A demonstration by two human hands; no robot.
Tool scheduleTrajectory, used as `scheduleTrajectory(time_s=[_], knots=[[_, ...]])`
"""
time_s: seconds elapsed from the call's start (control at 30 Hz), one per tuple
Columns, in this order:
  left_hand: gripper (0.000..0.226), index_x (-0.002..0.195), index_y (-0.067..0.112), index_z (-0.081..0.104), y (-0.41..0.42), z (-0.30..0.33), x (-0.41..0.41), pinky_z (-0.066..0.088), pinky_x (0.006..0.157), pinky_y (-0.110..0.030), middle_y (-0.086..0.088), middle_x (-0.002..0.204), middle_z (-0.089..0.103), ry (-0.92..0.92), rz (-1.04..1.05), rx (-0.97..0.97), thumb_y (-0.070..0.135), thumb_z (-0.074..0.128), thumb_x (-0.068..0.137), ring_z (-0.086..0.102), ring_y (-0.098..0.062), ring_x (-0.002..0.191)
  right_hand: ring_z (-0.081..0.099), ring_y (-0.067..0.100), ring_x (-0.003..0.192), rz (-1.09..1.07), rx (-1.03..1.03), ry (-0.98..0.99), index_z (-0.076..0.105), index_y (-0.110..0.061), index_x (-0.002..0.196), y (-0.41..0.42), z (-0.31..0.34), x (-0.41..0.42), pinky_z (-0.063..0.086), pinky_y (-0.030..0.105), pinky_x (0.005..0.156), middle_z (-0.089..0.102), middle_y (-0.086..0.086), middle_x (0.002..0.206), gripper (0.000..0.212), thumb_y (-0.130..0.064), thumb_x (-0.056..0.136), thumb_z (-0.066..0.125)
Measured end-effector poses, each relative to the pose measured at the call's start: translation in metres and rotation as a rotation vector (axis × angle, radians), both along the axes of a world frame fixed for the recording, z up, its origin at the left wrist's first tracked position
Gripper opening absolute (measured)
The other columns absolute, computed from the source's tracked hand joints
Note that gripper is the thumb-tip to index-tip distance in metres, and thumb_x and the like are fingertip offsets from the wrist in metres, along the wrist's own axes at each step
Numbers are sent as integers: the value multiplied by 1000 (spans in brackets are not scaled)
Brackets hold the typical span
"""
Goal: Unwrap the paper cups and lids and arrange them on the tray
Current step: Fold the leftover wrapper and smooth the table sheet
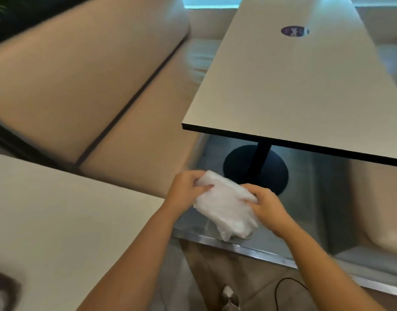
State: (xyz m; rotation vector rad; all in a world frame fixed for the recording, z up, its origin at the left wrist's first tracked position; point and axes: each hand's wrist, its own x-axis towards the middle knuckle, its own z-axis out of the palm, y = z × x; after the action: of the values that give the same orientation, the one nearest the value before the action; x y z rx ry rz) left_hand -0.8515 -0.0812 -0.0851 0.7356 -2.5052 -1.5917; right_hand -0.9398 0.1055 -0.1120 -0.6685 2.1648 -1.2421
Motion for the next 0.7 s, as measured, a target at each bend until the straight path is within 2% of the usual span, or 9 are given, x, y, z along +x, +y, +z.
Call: scheduleTrajectory(time_s=[0.1,0.13,0.23,0.33,0.4,0.5,0.57,0.7], knots=[[20,102,8,70,10,-44,-17,50,70,-15,2,89,67,-76,9,63,11,71,82,62,-11,82,62,9,85,-75,68,-51,67,-29,94,16,-33,-10,49,14,71,68,-9,90,36,3,86,56],[20,101,8,70,12,-62,-23,51,74,-20,1,89,68,-100,16,79,13,72,82,63,-13,84,61,9,85,-95,95,-57,65,-30,93,20,-48,-15,47,13,71,67,-9,90,38,5,86,54],[18,97,10,71,19,-115,-35,51,80,-29,0,89,69,-162,50,101,17,73,81,64,-15,85,61,20,92,-146,174,-70,63,-29,96,26,-90,-25,45,22,74,67,0,96,34,2,88,54],[20,99,7,71,26,-164,-45,52,83,-33,-6,93,71,-208,137,119,17,72,82,65,-21,90,58,17,89,-228,188,-48,64,-26,95,28,-126,-32,38,16,72,63,-3,93,30,2,87,57],[11,93,7,72,28,-194,-49,54,84,-37,-8,90,71,-214,228,127,11,71,83,67,-24,88,57,13,84,-290,179,4,60,-27,92,27,-150,-33,38,10,66,62,-7,90,28,0,86,60],[12,93,8,72,29,-243,-55,54,82,-31,-6,89,71,-224,283,14,3,66,84,67,-23,87,54,10,80,-377,186,65,55,-24,96,27,-195,-37,37,9,63,59,-5,91,21,-7,87,63],[19,102,8,70,32,-277,-57,49,83,-22,-6,98,70,-275,216,-98,0,61,86,65,-20,93,54,13,79,-381,220,103,54,-22,98,25,-225,-41,40,12,63,58,-2,93,18,-9,87,63],[38,127,15,56,45,-341,-58,42,94,-22,-4,124,59,-416,-130,-295,1,50,92,56,-19,114,57,15,72,-300,221,249,58,-17,96,21,-268,-45,47,19,57,55,-4,97,23,-2,82,67]])
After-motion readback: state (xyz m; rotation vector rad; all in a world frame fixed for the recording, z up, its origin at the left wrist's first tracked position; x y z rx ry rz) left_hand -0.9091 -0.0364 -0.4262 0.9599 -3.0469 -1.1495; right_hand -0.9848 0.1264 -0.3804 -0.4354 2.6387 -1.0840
